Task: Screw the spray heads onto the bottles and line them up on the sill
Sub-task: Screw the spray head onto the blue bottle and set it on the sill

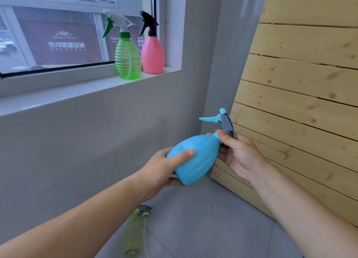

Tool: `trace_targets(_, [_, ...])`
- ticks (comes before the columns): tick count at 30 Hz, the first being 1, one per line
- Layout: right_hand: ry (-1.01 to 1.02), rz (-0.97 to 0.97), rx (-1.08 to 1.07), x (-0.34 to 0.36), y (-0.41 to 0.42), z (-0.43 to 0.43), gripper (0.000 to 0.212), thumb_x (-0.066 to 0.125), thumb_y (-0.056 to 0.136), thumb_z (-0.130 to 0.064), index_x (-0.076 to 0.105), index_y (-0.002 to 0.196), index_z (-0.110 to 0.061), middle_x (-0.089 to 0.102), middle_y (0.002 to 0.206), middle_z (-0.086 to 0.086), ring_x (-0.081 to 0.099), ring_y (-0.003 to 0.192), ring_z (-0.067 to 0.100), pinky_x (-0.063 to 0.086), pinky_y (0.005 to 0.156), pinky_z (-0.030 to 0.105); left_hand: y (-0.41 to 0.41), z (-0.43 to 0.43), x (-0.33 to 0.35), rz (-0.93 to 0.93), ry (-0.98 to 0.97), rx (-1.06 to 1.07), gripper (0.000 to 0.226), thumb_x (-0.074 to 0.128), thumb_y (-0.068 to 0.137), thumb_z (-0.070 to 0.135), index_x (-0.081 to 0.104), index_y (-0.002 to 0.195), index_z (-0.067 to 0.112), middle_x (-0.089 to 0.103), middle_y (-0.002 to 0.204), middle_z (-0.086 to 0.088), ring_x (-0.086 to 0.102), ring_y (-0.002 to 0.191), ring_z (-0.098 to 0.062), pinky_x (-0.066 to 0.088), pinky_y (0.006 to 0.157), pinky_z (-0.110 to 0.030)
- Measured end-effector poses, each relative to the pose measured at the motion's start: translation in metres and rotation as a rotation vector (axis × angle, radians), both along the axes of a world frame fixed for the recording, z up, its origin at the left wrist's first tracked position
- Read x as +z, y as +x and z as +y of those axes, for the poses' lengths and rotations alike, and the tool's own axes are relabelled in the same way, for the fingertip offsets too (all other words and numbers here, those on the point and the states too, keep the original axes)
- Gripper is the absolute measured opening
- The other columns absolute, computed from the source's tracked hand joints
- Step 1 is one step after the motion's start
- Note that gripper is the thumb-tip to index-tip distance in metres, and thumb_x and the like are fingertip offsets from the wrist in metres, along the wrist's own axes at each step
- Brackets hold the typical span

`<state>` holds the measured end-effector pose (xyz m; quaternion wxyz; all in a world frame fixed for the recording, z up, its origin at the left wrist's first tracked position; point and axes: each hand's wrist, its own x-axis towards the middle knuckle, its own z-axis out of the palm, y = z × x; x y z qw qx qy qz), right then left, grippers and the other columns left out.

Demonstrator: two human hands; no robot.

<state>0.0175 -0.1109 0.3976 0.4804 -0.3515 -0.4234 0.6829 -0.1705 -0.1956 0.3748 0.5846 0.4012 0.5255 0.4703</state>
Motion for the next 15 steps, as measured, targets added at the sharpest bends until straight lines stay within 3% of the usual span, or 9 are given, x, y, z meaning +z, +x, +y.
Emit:
trace_targets(4, [0.037, 0.007, -0.009, 0.004, -0.001, 0.001, 0.010, 0.061, 0.092, -0.010, 0.065, 0.099, -0.005, 0.075, 0.104, 0.018, 0.073, 0.090, 0.027, 0.060, 0.078, 0.036, 0.000, 0.000, -0.002, 0.136, 0.163, 0.054, 0.054, 0.087, 0.076, 0.031, 0.065, 0.124, 0.023, 0.077, 0.115, -0.005, 0.077, 0.098, -0.020, 0.064, 0.074, -0.035])
trace_targets(10, [0.069, -0.109, 0.096, 0.002, -0.004, -0.009, 0.015, 0.062, 0.091, -0.015, 0.064, 0.104, -0.007, 0.075, 0.103, 0.017, 0.071, 0.092, 0.029, 0.057, 0.083, 0.040, -0.012, -0.001, -0.002, 0.122, 0.012, -0.300, 0.063, 0.079, 0.072, 0.048, 0.065, 0.128, 0.025, 0.077, 0.118, -0.003, 0.075, 0.105, -0.020, 0.060, 0.087, -0.036])
trace_targets(13, [0.080, -0.127, 0.105, 0.003, -0.009, -0.013, 0.015, 0.061, 0.092, -0.015, 0.064, 0.104, -0.007, 0.075, 0.105, 0.019, 0.069, 0.103, 0.037, 0.054, 0.093, 0.046, -0.010, -0.001, -0.004, 0.112, 0.010, -0.319, 0.066, 0.078, 0.071, 0.049, 0.065, 0.129, 0.021, 0.077, 0.118, -0.007, 0.073, 0.102, -0.021, 0.058, 0.088, -0.036])
trace_targets(15, [0.109, -0.158, 0.072, 0.006, -0.010, -0.012, 0.012, 0.061, 0.092, -0.014, 0.065, 0.101, -0.007, 0.075, 0.103, 0.019, 0.069, 0.103, 0.038, 0.056, 0.091, 0.045, -0.008, 0.000, -0.005, 0.134, 0.051, -0.287, 0.062, 0.079, 0.074, 0.046, 0.065, 0.128, 0.020, 0.077, 0.116, -0.008, 0.074, 0.099, -0.021, 0.059, 0.084, -0.036])
